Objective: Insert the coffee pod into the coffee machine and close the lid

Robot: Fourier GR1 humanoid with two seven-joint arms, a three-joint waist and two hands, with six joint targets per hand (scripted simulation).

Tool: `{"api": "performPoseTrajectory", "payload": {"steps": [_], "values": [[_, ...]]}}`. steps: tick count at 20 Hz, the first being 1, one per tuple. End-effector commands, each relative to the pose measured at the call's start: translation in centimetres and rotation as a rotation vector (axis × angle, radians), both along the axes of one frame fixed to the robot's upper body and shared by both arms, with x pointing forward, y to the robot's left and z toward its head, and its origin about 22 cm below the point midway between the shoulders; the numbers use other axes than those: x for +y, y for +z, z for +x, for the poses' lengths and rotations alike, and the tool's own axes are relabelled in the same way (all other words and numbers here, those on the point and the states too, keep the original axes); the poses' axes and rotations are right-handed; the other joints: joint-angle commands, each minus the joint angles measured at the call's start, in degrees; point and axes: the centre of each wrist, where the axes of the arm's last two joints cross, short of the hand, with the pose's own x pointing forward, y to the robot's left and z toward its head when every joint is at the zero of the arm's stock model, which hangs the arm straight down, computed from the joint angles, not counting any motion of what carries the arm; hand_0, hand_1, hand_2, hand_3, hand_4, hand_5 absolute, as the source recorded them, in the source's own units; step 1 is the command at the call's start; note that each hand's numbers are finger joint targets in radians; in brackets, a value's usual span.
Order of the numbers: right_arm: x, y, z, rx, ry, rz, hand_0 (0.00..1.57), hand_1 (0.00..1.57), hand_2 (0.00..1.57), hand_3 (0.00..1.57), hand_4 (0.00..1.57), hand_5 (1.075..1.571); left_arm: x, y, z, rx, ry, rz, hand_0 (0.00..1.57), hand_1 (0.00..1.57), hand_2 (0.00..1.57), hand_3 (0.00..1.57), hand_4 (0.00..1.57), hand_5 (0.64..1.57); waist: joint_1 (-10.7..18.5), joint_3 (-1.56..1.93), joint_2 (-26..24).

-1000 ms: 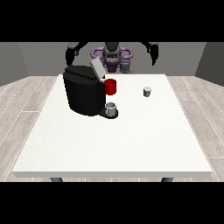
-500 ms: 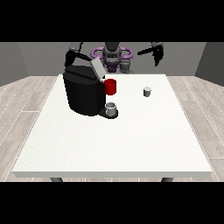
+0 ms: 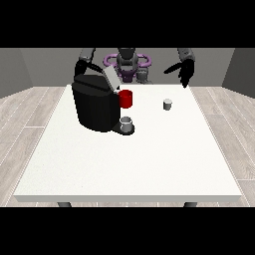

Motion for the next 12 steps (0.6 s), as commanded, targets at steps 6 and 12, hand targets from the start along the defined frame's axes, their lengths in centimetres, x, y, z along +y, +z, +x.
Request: {"api": "performPoseTrajectory", "payload": {"steps": [6, 12], "values": [[1.9, 0.9, 2.0, 0.015, 0.045, -0.03, 0.0, 0.0, 0.0, 0.0, 0.0, 1.571, 0.9, 0.6, 3.4, 0.074, 0.012, 0.188, 0.0, 0.0, 0.0, 0.0, 0.0, 1.571, -2.24, -0.01, 5.56], [3.3, 0.1, 2.2, 0.009, 0.066, 0.001, 0.0, 0.0, 0.0, 0.0, 0.0, 1.571, 1.6, -0.9, 4.7, 0.096, 0.012, 0.263, 0.0, 0.0, 0.0, 0.0, 0.0, 1.571, -2.54, -0.02, 7.49]]}}
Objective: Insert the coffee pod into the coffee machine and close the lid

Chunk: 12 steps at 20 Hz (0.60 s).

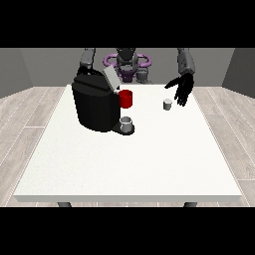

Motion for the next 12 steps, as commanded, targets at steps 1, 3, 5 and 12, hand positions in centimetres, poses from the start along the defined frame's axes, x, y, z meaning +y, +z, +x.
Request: {"api": "performPoseTrajectory", "payload": {"steps": [1, 3, 5, 12], "values": [[1.0, -1.1, 0.4, 0.011, -0.014, 0.005, 0.0, 0.0, 0.0, 0.0, 0.0, 1.571, -0.2, 0.0, 1.3, 0.013, 0.011, 0.085, 0.0, 0.0, 0.0, 0.0, 0.0, 1.571, 0.76, 0.02, 0.93], [1.1, -1.1, -0.1, 0.009, 0.047, -0.015, 0.0, 0.0, 0.0, 0.0, 0.0, 1.571, -0.4, -1.5, 1.8, 0.0, 0.038, 0.08, 0.0, 0.0, 0.29, 0.0, 0.0, 1.571, -1.4, 0.0, 1.48], [-0.2, 1.4, 2.2, 0.008, 0.018, -0.024, 0.0, 0.0, 0.0, 0.0, 0.0, 1.571, -2.7, -2.5, 2.1, -0.035, 0.005, 0.101, 0.26, 0.26, 0.59, 0.25, 0.0, 1.571, 0.37, 0.0, 1.12], [-1.1, -4.1, 0.0, 0.052, 0.002, -0.025, 0.0, 0.0, 0.0, 0.0, 0.0, 1.571, -4.8, -3.5, 2.2, -0.159, -0.035, 0.232, 1.07, 1.07, 1.11, 0.91, 0.45, 1.571, 0.1, 0.03, 1.24]]}}
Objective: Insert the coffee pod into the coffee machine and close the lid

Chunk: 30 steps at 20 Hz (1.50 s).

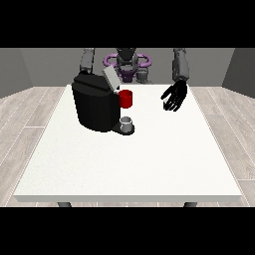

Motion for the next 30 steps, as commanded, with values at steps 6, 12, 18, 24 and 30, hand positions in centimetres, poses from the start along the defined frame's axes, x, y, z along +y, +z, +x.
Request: {"api": "performPoseTrajectory", "payload": {"steps": [6, 12, 18, 24, 30], "values": [[-0.2, -0.7, 0.6, 0.026, 0.001, 0.029, 0.0, 0.0, 0.0, 0.0, 0.0, 1.571, 0.8, -1.1, 0.4, 0.049, -0.068, 0.226, 0.76, 0.76, 0.95, 0.81, 0.34, 1.571, -0.18, 0.01, -0.56], [-0.9, -1.1, 1.0, 0.029, -0.006, 0.022, 0.0, 0.0, 0.0, 0.0, 0.0, 1.571, 0.1, -2.3, 0.7, 0.142, -0.083, 0.321, 0.75, 0.75, 0.94, 0.81, 0.37, 1.571, -0.83, 0.01, 0.15], [0.6, -0.4, 0.7, 0.066, -0.032, -0.06, 0.0, 0.0, 0.0, 0.0, 0.0, 1.571, 0.3, -3.3, 1.0, 0.14, -0.102, 0.319, 0.91, 0.91, 1.05, 0.96, 0.41, 1.571, -1.23, -0.02, -1.88], [-0.3, -3.7, -0.4, 0.128, -0.083, -0.068, 0.0, 0.0, 0.0, 0.0, 0.0, 1.571, -2.9, -2.4, 2.0, 0.106, -0.193, 0.198, 1.37, 1.37, 1.37, 1.3, 0.48, 1.571, 2.06, 0.01, -5.95], [-1.9, -5.4, -0.9, 0.188, -0.109, -0.081, 0.0, 0.0, 0.0, 0.0, 0.0, 1.571, -5.1, 0.5, 3.9, 0.179, -0.236, 0.117, 1.42, 1.42, 1.41, 1.33, 0.52, 1.571, 3.47, 0.03, -10.56]]}}
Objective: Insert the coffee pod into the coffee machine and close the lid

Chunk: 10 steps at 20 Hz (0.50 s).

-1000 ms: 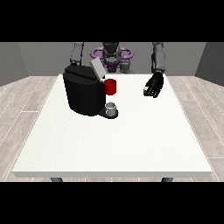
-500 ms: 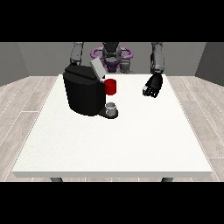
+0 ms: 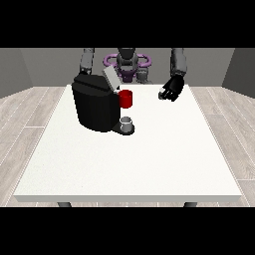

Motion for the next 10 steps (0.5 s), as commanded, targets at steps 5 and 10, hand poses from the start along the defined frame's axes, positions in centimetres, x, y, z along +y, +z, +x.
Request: {"api": "performPoseTrajectory", "payload": {"steps": [5, 10], "values": [[-0.6, -1.1, -1.5, 0.087, 0.037, 0.011, 0.0, 0.0, 0.0, 0.0, 0.0, 1.571, -0.8, 2.9, 1.6, 0.102, -0.042, -0.042, 1.4, 1.4, 1.39, 1.33, 0.54, 1.571, -1.77, -0.01, -7.1], [1.4, 0.0, -0.2, 0.019, 0.053, 0.039, 0.0, 0.0, 0.0, 0.0, 0.0, 1.571, -5.0, 5.7, 3.3, 0.026, -0.057, -0.042, 1.42, 1.42, 1.4, 1.34, 0.56, 1.571, -2.68, -0.01, -4.12]]}}
